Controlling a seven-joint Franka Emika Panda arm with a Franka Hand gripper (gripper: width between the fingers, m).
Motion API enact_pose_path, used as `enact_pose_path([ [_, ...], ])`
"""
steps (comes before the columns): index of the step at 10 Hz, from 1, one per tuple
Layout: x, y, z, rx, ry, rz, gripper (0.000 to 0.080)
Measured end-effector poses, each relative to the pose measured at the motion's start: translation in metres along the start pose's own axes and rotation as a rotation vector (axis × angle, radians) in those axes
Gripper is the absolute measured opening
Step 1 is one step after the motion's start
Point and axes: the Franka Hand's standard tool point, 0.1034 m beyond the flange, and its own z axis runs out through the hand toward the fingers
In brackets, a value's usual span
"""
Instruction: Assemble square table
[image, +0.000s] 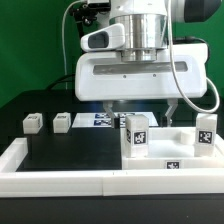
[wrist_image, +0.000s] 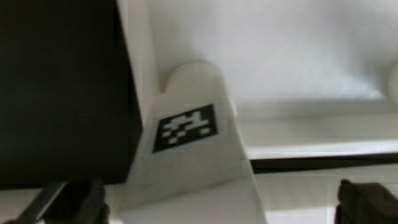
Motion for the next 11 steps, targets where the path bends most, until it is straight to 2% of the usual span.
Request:
enact_pose_path([
  [2,0.0006,0.0031,-0.0001,-0.007,0.001,-0.067,0.0648],
  [3,0.0004,0.0031,0.0001,-0.007,0.0,-0.066,0.0599],
  [4,0.0003,0.0032,0.0003,-0.007,0.0,-0.065,0.0599],
  [5,0.0002,0.0032,0.0004,-0.007,0.0,-0.065,0.0423],
  [6,0.0002,0.0031,0.0004,-0.007,0.0,-0.061,0.0423],
  [7,0.0002,0.0032,0.0005,-0.007,0.0,-0.038,0.0291],
  [9,0.0002,0.0033,0.0005,-0.006,0.0,-0.029,0.0291],
  [11,0.0002,0.0033,0.0005,-0.006,0.001,0.129,0.0291],
])
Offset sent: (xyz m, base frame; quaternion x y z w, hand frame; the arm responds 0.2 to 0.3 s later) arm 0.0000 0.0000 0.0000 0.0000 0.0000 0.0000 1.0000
